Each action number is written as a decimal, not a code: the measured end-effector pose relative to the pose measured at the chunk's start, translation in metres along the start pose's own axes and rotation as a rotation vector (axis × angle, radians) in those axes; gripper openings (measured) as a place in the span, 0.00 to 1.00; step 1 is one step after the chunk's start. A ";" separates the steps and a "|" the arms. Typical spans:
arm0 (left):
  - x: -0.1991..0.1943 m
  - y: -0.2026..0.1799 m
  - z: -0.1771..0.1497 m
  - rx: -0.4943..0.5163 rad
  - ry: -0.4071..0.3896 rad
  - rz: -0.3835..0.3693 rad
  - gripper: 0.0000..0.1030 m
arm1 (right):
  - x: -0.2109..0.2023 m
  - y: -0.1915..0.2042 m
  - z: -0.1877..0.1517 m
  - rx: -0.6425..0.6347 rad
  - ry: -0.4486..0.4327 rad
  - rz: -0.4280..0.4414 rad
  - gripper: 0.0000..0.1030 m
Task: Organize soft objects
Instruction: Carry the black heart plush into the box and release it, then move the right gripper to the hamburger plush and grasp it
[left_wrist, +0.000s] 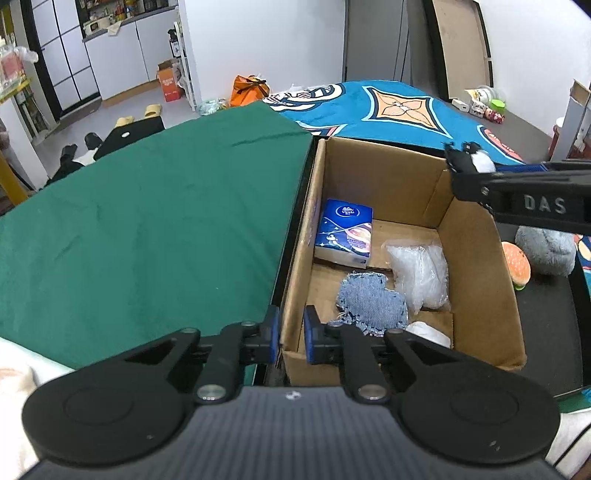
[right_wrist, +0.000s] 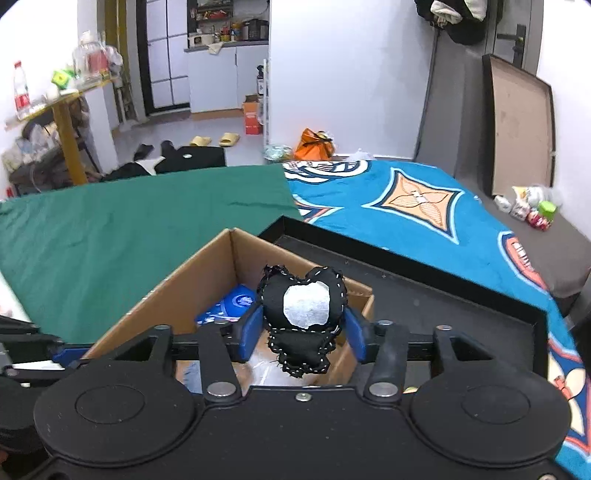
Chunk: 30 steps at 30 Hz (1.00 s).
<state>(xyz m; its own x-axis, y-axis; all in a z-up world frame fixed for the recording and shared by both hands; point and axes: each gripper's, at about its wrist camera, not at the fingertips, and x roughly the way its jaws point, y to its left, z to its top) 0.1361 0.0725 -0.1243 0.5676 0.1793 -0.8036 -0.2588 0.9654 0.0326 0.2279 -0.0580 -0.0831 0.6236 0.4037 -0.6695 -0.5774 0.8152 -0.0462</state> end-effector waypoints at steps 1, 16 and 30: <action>0.001 0.001 0.000 -0.007 0.002 -0.007 0.12 | 0.001 0.001 0.000 -0.005 0.005 -0.009 0.51; -0.005 0.002 -0.002 -0.003 -0.024 0.007 0.17 | -0.012 -0.011 -0.015 0.023 0.045 -0.039 0.52; -0.012 -0.008 -0.002 0.045 -0.043 0.074 0.46 | -0.020 -0.036 -0.033 0.097 0.049 -0.023 0.56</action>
<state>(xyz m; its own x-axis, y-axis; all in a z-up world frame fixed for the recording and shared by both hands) 0.1297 0.0626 -0.1162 0.5813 0.2580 -0.7717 -0.2669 0.9564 0.1186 0.2187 -0.1091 -0.0925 0.6081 0.3659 -0.7045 -0.5084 0.8611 0.0084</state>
